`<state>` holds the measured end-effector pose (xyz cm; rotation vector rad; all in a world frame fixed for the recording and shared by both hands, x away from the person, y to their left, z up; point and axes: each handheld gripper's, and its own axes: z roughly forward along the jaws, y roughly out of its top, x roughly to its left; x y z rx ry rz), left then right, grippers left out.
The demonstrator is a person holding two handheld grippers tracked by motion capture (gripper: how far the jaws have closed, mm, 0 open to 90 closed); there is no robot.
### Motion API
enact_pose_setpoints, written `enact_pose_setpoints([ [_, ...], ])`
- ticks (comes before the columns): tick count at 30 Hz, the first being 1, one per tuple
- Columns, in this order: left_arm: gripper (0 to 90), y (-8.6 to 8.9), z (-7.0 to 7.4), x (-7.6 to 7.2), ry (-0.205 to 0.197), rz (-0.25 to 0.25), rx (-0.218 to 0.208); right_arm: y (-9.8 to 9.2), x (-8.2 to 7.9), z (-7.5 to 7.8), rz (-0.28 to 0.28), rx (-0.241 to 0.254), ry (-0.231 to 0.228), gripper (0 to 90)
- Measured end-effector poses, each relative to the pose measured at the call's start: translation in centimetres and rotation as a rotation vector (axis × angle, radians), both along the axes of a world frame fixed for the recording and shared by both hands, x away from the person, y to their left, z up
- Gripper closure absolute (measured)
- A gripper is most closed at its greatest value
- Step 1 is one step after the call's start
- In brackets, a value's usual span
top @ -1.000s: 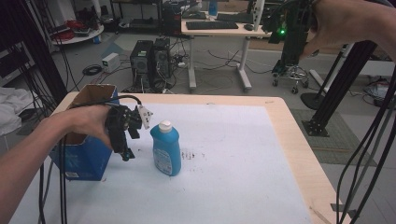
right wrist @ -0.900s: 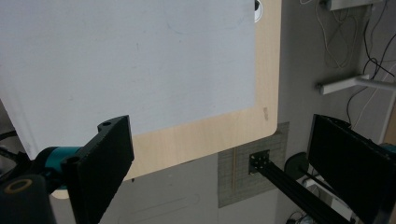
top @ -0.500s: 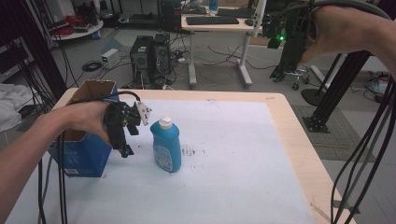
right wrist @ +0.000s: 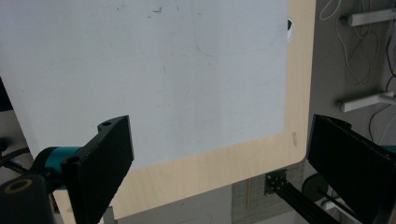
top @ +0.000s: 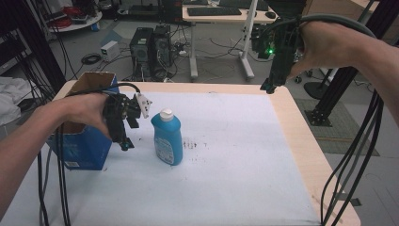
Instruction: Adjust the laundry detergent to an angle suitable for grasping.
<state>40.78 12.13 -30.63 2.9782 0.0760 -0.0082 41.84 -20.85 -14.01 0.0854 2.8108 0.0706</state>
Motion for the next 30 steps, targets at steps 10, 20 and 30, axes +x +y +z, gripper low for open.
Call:
enact_pose_setpoints([
  [10,26.1,0.1,-0.2,-0.1,0.003,-0.003,0.005,0.3,0.0,-3.0,-0.010,0.019,0.038,6.5],
  [20,26.1,0.0,-0.4,0.1,0.001,-0.001,0.012,0.7,-0.3,-5.6,-0.001,0.044,0.066,6.5],
  [30,26.2,0.0,-0.5,0.1,-0.002,0.002,0.010,1.8,-0.4,-8.8,-0.007,0.044,0.082,6.6],
])
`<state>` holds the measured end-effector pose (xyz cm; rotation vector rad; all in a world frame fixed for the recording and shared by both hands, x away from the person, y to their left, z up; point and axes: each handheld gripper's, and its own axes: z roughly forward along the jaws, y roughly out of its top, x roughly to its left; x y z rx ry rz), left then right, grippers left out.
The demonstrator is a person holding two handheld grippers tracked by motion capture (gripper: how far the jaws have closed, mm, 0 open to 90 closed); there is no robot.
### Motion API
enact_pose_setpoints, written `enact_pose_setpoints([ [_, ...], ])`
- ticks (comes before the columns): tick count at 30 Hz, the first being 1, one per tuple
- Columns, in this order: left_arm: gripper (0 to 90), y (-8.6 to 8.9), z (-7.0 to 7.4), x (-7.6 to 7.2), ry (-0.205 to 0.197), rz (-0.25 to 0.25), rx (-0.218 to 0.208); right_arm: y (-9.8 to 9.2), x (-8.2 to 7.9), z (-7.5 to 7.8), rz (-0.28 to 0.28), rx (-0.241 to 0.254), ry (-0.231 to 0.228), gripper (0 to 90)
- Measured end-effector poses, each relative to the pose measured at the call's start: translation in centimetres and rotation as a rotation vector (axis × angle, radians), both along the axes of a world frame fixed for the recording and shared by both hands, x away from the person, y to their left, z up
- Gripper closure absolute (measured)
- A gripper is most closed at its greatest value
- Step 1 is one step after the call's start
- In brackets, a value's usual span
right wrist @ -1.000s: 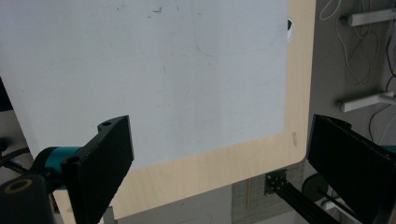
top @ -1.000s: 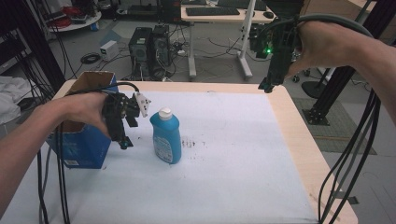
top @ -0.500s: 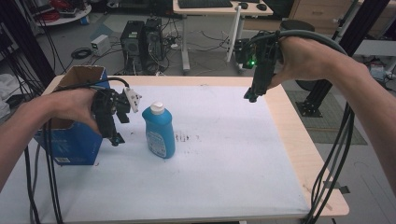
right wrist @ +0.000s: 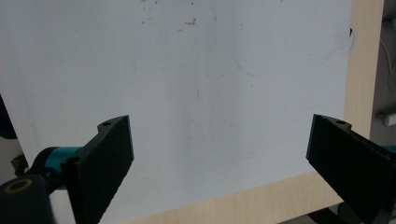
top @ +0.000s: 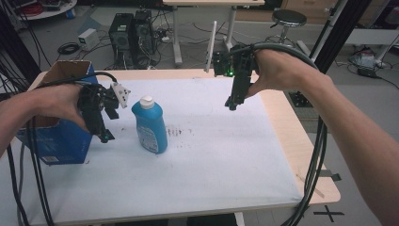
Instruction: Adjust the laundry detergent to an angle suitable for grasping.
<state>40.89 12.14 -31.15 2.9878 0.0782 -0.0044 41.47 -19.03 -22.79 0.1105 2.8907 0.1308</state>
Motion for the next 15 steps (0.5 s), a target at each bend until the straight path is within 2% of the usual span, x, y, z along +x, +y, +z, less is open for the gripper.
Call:
enact_pose_setpoints([
  [2,26.1,0.0,0.0,0.0,-0.001,-0.002,0.002,0.3,-0.2,-0.5,-0.001,0.008,0.007,6.5],
  [5,26.1,0.0,-0.1,0.0,-0.002,-0.003,0.000,0.9,-0.4,-1.6,0.004,0.044,0.025,6.5],
  [9,26.2,0.1,-0.2,0.0,0.000,-0.001,-0.002,1.5,-0.7,-2.9,-0.008,0.062,0.032,6.6],
  [15,26.1,0.3,-0.4,0.0,0.002,0.002,-0.006,2.3,-1.3,-4.0,-0.024,0.101,0.039,6.6],
])
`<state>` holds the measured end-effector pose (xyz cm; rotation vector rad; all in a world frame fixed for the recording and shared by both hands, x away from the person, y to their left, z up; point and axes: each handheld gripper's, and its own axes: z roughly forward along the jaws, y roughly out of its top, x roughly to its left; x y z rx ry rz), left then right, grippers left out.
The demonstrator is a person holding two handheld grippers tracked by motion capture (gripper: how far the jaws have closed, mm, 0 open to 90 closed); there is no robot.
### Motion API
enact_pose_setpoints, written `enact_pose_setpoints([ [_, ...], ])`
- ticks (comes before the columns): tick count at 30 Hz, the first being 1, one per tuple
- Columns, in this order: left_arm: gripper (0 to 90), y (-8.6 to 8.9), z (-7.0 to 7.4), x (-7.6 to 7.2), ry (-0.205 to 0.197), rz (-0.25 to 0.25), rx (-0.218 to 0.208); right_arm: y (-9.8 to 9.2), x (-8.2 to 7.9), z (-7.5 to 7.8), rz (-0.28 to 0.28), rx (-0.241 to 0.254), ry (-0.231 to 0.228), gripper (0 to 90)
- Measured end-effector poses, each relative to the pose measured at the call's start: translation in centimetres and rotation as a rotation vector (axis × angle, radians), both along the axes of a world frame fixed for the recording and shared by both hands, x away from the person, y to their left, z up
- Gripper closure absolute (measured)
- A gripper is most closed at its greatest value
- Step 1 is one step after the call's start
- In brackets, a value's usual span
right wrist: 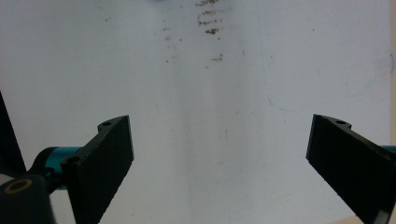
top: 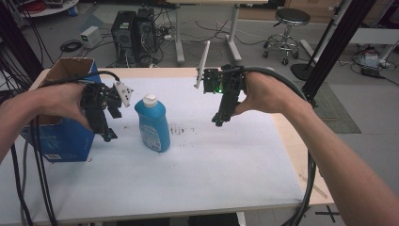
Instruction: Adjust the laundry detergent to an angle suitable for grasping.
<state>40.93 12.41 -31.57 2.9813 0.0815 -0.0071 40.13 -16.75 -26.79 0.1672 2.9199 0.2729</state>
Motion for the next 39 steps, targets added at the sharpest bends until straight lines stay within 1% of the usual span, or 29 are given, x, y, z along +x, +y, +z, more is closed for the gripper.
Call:
enact_pose_setpoints([
  [1,26.2,0.0,-0.1,0.0,0.002,0.001,-0.002,0.3,-0.3,-0.4,-0.008,0.021,0.006,6.6],
  [2,26.1,0.0,-0.1,0.0,0.002,0.001,-0.002,0.5,-0.3,-0.6,-0.009,0.028,0.013,6.6],
  [3,26.1,0.0,-0.1,0.0,0.001,0.001,0.000,0.5,-0.3,-0.6,-0.009,0.028,0.013,6.6],
  [4,26.2,0.1,-0.1,0.0,0.002,0.002,-0.001,0.9,-0.5,-1.1,-0.021,0.029,0.024,6.6],
  [6,26.1,0.1,0.0,0.0,0.002,0.001,-0.002,1.1,-0.6,-1.3,-0.031,0.032,0.023,6.6],
  [7,26.1,0.1,0.0,0.0,-0.001,0.004,-0.003,1.6,-0.7,-1.6,-0.045,0.046,0.031,6.6],
  [8,26.2,0.1,0.0,0.0,-0.001,0.004,-0.003,1.6,-0.7,-1.6,-0.045,0.046,0.031,6.6],
  [9,26.2,0.1,-0.1,0.0,0.000,0.004,-0.003,1.7,-0.8,-1.7,-0.054,0.058,0.032,6.6],
  [11,26.1,0.2,-0.1,0.0,0.002,0.006,-0.008,2.1,-0.9,-1.9,-0.063,0.092,0.033,6.6],
  [12,26.2,0.3,-0.1,-0.1,0.001,0.007,-0.009,2.3,-1.0,-2.0,-0.080,0.119,0.036,6.6],
  [14,26.1,0.3,-0.1,-0.1,0.000,0.008,-0.011,2.3,-1.0,-2.0,-0.080,0.119,0.036,6.6],
  [15,26.1,0.4,-0.1,-0.1,0.002,0.009,-0.011,2.5,-1.1,-2.1,-0.085,0.136,0.036,6.6],
  [16,26.2,0.4,-0.1,-0.1,0.002,0.009,-0.011,2.5,-1.1,-2.1,-0.085,0.136,0.036,6.6],
  [17,26.2,0.4,-0.2,-0.2,0.002,0.014,-0.016,2.8,-1.4,-2.5,-0.093,0.170,0.042,6.6],
  [19,26.1,0.5,-0.2,-0.2,0.002,0.011,-0.012,3.1,-1.6,-3.0,-0.116,0.216,0.049,6.6],
  [20,26.1,0.5,-0.2,-0.2,0.002,0.013,-0.012,3.2,-1.7,-3.2,-0.125,0.248,0.063,6.7],
  [21,26.1,0.5,-0.2,-0.2,0.002,0.014,-0.013,3.3,-1.7,-3.4,-0.136,0.284,0.079,6.6],
  [22,26.1,0.5,-0.1,-0.2,0.000,0.015,-0.012,3.5,-1.7,-4.0,-0.155,0.345,0.110,6.7],
  [23,26.1,0.5,-0.1,-0.3,0.001,0.015,-0.014,3.6,-1.7,-4.3,-0.160,0.354,0.112,6.7],
  [25,26.2,0.6,-0.1,-0.3,0.001,0.016,-0.018,3.6,-1.7,-4.3,-0.160,0.354,0.112,6.7],
  [26,26.2,0.7,0.0,-0.4,-0.002,0.019,-0.020,3.9,-1.8,-4.6,-0.164,0.352,0.112,6.7],
  [27,26.1,0.7,0.1,-0.3,-0.002,0.016,-0.018,4.5,-2.0,-5.1,-0.175,0.339,0.096,6.6],
  [28,26.2,0.8,0.1,-0.4,-0.002,0.018,-0.018,4.8,-2.0,-5.2,-0.179,0.342,0.089,6.6],
  [32,26.1,1.1,-0.1,-0.4,-0.002,0.028,-0.024,5.9,-2.3,-5.4,-0.197,0.380,0.073,6.6],
  [33,26.1,1.2,-0.1,-0.4,-0.001,0.026,-0.023,6.4,-2.4,-5.6,-0.209,0.392,0.074,6.6],
  [35,26.2,1.3,-0.2,-0.5,-0.001,0.032,-0.027,6.7,-2.4,-5.6,-0.214,0.398,0.070,6.6],
  [39,26.2,1.5,-0.2,-0.6,-0.001,0.034,-0.030,7.5,-2.4,-6.0,-0.234,0.430,0.055,6.7],
])
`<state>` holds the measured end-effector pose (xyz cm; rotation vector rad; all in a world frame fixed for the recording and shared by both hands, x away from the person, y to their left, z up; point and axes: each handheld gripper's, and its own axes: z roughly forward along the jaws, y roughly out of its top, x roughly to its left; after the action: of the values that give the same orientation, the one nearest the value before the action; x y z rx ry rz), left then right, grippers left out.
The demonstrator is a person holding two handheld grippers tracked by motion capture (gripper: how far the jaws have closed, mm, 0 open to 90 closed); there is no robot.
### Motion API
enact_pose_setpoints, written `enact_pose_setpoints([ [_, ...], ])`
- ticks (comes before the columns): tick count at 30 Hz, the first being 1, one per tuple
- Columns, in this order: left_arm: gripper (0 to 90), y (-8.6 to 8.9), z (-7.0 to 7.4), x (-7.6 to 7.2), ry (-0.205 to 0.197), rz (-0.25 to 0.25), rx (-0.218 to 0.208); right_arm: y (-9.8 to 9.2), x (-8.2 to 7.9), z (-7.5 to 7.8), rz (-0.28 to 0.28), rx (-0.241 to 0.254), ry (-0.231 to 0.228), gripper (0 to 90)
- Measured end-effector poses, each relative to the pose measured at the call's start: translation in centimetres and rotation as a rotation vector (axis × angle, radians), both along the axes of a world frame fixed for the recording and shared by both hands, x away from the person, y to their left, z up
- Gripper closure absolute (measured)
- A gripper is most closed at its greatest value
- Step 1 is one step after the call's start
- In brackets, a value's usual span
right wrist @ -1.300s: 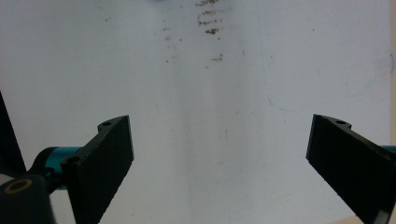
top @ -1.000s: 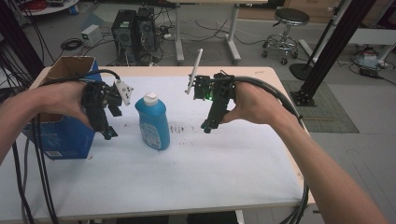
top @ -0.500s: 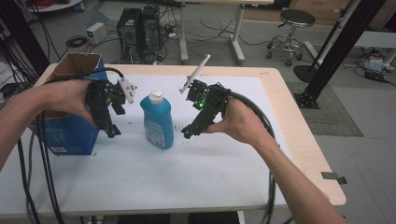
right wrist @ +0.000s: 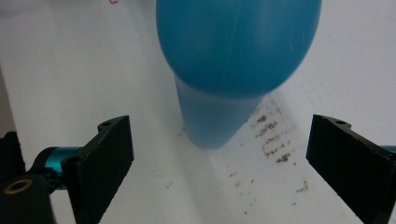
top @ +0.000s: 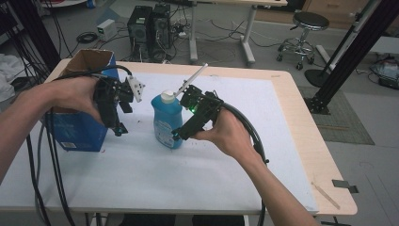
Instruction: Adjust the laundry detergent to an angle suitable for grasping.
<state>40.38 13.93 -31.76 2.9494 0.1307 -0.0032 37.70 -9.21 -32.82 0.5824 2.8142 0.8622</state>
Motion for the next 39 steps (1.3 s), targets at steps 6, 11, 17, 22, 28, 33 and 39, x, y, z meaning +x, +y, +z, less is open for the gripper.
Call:
enact_pose_setpoints([
  [6,26.2,0.2,0.0,0.0,0.002,0.003,0.002,1.0,-0.1,-0.6,-0.046,0.038,-0.019,6.7],
  [11,26.1,0.4,-0.1,0.0,0.003,0.006,0.000,1.6,-0.1,-1.4,-0.090,0.077,-0.035,6.7],
  [17,26.1,0.6,-0.1,-0.1,0.004,0.010,-0.011,2.1,0.2,-2.0,-0.115,0.102,-0.025,6.7],
  [22,26.1,0.9,-0.2,-0.1,0.002,0.015,-0.012,2.3,0.3,-2.2,-0.129,0.111,-0.028,7.1],
  [28,26.1,0.9,-0.2,-0.1,0.004,0.014,-0.016,2.4,0.4,-2.3,-0.127,0.115,-0.013,13.4],
  [33,26.1,0.7,-0.2,-0.2,0.007,0.011,-0.016,2.5,0.4,-2.4,-0.133,0.126,-0.015,13.5],
  [39,26.1,0.6,-0.3,-0.1,0.007,0.004,-0.013,2.5,0.4,-2.5,-0.138,0.128,-0.016,19.5],
])
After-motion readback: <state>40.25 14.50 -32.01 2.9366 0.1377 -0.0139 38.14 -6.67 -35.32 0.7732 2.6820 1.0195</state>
